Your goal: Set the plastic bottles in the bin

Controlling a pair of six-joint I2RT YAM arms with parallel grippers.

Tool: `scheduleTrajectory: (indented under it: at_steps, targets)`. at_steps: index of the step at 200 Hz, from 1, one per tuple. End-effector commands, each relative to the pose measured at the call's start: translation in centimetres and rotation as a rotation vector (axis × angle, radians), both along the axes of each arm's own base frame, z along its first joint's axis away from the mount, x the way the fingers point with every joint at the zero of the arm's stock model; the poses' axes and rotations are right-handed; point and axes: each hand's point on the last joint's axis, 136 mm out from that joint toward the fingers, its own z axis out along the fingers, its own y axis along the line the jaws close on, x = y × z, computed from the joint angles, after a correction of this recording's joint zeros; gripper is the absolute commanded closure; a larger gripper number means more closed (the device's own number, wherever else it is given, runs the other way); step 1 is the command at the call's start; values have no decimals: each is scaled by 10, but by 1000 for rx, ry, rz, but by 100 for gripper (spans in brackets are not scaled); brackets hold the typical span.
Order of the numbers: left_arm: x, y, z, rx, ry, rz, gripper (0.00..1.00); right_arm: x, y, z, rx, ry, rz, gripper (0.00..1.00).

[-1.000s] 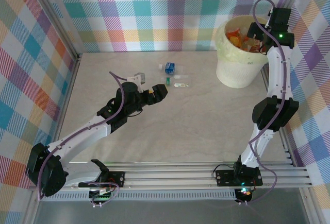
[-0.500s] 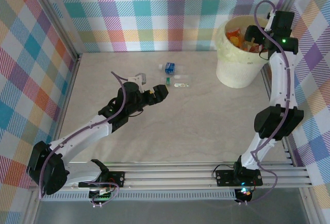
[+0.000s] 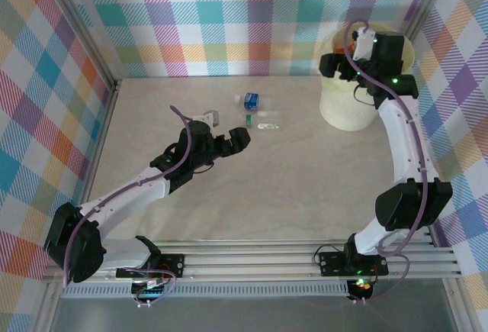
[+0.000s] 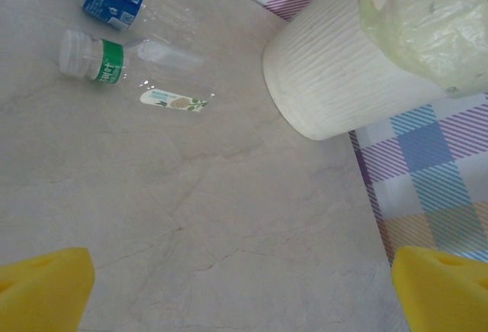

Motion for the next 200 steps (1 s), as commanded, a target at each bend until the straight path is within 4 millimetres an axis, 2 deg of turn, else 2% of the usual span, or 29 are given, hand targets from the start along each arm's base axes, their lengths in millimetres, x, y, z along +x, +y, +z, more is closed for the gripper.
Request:
scheduleTrajectory:
  at_steps: [1, 23, 35, 55, 71, 106, 157, 200]
  targets:
    - [3, -1, 1, 19, 15, 18, 0, -21, 39, 22, 22, -82, 142, 0]
    - [6, 0, -4, 25, 38, 38, 0, -36, 73, 8, 74, -43, 244, 0]
    - [7, 3, -8, 29, 58, 66, 0, -41, 85, -2, 82, -25, 278, 0]
    - [9, 23, -21, 58, 112, 187, 0, -46, 101, -26, 58, 4, 347, 0]
    - [8, 30, -26, 58, 119, 217, 0, -47, 109, -45, 40, 43, 384, 0]
    - [4, 26, -30, 52, 131, 185, 0, -47, 122, -78, -6, 73, 472, 0]
    - [4, 40, -39, 77, 168, 265, 0, -28, 127, -125, -122, 107, 526, 0]
    - [3, 48, -43, 102, 182, 301, 0, -21, 136, -159, -220, 146, 623, 0]
